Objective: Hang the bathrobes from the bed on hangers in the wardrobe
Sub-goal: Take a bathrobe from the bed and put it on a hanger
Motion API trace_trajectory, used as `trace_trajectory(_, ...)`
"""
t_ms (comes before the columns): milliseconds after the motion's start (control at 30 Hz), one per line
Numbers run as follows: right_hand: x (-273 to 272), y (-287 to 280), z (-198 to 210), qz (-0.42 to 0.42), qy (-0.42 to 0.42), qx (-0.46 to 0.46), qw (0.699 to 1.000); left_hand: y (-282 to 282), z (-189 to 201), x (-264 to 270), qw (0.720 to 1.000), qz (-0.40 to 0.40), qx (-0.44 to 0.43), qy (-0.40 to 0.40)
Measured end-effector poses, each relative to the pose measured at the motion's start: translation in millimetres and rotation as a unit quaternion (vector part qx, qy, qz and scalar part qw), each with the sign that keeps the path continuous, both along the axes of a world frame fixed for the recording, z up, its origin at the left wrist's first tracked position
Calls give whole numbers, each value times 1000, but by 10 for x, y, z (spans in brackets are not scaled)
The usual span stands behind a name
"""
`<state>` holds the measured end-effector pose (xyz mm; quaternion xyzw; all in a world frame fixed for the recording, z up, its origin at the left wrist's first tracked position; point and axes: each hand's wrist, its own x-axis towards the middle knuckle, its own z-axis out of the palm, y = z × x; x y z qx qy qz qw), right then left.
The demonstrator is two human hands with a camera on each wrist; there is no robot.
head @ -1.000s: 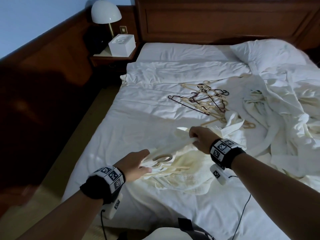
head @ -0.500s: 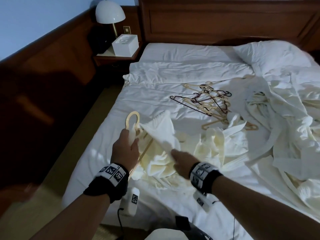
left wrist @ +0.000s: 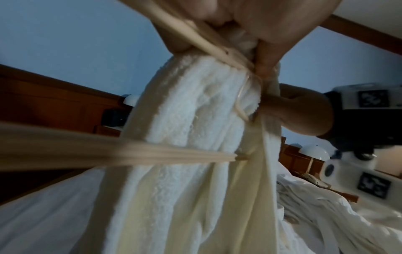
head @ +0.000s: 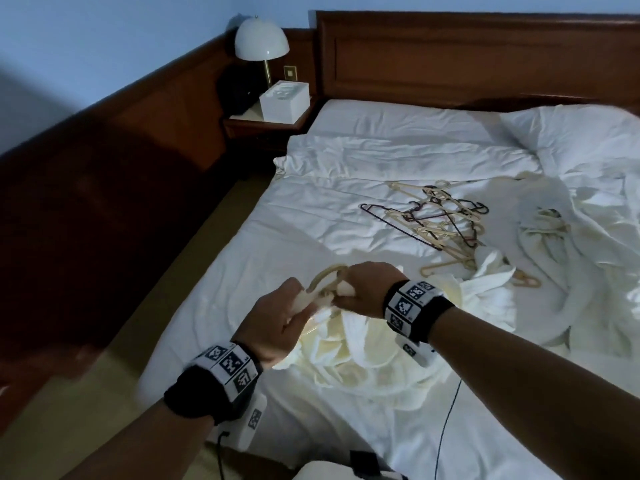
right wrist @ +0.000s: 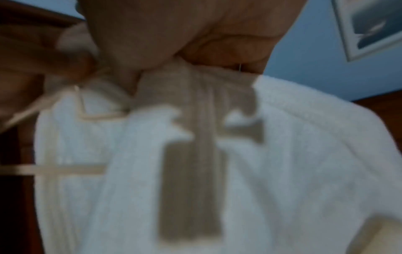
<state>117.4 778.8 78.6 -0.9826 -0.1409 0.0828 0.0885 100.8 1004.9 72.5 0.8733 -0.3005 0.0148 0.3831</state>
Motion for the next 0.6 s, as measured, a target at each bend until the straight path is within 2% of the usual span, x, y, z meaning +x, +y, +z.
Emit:
trace_trajectory(33,7,-88,10,2,13,-10,1000,-35,0,-19,1000,5,-9,20)
trace_trajectory(133,-41,-340,44,24,-39,-28,999,-57,-75,-35,998,36,14,53)
trace_trajectory(267,-166,-719,139,29,-73,-79,994,-24,-151,-47,981,81,170,38)
trace_trajectory(333,-215,-887,150,35,-68,-123,990,-56,-138,-87,973,109,193,64)
trace_trajectory(400,-266,-1009,125,33,-63,-151,986,-161,-110,-141,969,125,207,50)
trace_trajectory(500,-321,-1137,87,-38,-58,-121,990,-432,37,-178,959,176,215,51)
trace_trajectory(567,-319,-1164,93,-89,-58,-85,991,-665,199,-244,961,206,167,76)
trace_trajectory(600,-310,-1159,110,-104,-61,-66,990,-783,268,-312,970,185,138,75)
